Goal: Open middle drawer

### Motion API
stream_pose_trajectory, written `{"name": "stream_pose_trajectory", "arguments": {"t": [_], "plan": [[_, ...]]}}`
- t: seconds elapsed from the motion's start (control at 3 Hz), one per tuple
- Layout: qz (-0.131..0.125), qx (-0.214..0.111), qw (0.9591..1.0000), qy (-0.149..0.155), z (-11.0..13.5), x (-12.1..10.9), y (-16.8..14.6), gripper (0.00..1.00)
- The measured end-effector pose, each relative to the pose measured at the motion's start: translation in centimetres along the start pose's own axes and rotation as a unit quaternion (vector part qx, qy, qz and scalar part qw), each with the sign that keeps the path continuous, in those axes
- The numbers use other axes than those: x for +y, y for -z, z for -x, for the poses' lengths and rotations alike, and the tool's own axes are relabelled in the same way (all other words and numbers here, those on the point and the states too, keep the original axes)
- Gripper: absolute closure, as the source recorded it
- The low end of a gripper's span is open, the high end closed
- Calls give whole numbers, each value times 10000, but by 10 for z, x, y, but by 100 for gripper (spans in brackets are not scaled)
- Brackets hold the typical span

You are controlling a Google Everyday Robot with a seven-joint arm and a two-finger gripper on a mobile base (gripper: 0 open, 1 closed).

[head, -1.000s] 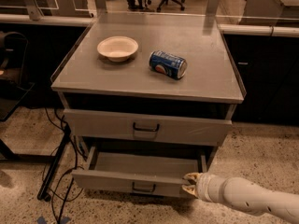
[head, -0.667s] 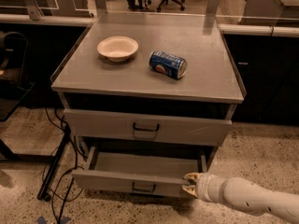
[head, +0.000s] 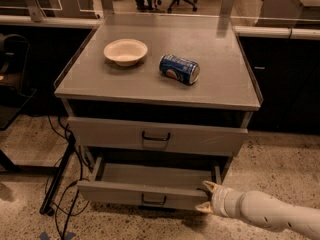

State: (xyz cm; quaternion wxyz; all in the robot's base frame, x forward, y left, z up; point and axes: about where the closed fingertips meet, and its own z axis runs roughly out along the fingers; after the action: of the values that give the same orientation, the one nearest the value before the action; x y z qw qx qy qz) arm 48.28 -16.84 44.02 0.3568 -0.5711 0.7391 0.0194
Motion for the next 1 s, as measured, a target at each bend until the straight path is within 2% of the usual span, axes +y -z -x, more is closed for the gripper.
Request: {"name": "stream_pose_trajectory", "arguments": {"t": [0.33, 0.67, 1.0], "plan": [[171, 20, 9998, -133, -9, 2, -20, 0], [180, 19, 9997, -142, -10, 2, -21, 0], [180, 19, 9997, -142, -10, 2, -21, 19]]}}
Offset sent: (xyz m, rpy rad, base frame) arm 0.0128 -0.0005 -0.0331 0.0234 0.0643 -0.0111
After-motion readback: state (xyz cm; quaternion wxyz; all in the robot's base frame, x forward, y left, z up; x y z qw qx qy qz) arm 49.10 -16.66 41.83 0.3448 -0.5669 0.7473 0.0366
